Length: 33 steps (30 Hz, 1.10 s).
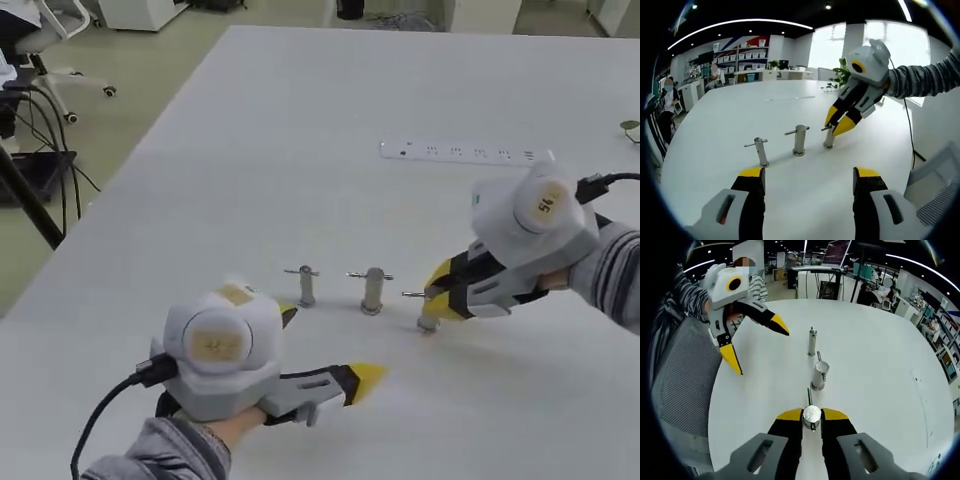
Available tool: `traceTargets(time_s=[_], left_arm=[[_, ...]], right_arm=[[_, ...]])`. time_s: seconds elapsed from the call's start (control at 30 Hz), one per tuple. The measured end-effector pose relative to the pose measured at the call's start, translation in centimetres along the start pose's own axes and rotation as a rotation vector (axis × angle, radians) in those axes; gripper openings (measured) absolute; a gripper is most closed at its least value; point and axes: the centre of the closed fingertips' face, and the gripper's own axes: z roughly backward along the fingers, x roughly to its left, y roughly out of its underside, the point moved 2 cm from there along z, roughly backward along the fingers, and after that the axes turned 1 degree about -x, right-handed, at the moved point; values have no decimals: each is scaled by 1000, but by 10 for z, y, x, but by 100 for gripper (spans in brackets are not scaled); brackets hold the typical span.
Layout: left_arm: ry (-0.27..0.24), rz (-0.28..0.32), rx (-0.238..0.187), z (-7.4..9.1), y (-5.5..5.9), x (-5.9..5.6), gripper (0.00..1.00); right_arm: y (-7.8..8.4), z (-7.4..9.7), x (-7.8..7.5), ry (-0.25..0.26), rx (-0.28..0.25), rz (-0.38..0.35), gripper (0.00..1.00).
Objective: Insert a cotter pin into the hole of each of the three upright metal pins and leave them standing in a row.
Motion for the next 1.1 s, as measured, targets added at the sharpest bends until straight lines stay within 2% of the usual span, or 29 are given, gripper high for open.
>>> traceTargets(time_s=[0.57,0.87,1.1], left_arm=[[-62,-41,-13,19,-5,26,77],[-67,-50,-13,22,-6,29,77],[-64,-52,-13,22,-6,28,79]], right_arm=[[7,0,-18,1,41,16,8],[11,-1,-23,-3,45,6,8],[14,0,-26,-35,48,-4,8]])
